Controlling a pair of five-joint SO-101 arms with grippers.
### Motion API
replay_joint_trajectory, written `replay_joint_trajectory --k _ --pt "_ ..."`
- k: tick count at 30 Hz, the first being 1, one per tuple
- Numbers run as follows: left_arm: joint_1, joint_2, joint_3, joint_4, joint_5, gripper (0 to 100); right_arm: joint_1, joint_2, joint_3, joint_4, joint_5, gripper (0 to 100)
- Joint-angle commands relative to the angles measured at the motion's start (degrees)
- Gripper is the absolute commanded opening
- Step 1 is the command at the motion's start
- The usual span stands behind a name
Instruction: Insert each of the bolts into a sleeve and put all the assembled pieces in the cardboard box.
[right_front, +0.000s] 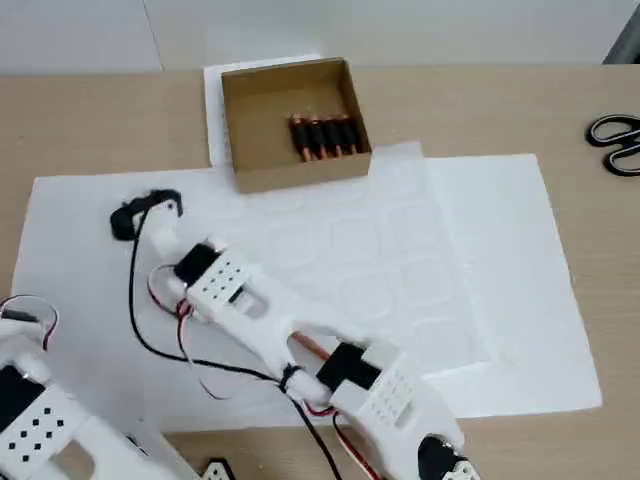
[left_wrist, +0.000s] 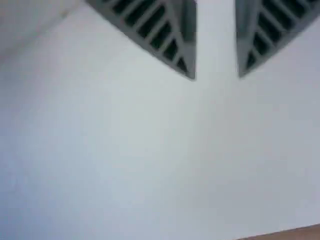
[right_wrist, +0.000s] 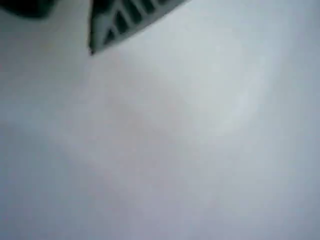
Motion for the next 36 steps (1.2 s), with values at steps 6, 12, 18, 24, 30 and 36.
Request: replay_joint_trajectory --k 6,12,18,24,30,36 --pt "0.8 -0.4 -0.4 0.4 0.1 5 -0.7 -3.1 -2.2 3.8 -0.4 19.9" --pt "0.8 -0.4 -0.4 0.4 0.1 5 -0.3 -5.1 -2.3 9.7 -0.4 19.9" --pt "0.8 -0.4 -0.4 0.4 0.1 5 -0.5 -5.1 -2.3 10.1 -0.4 19.9" --pt "0.8 -0.4 -0.4 0.4 0.1 5 -0.3 -5.1 -2.2 10.1 -3.1 13.0" --pt "1.0 -0.4 -0.4 0.2 0.2 5 -0.5 -5.2 -2.2 10.1 -3.1 0.3" --pt "15.8 -0.4 -4.8 0.5 13.2 5 0.3 -9.2 -3.0 10.7 -2.9 0.5"
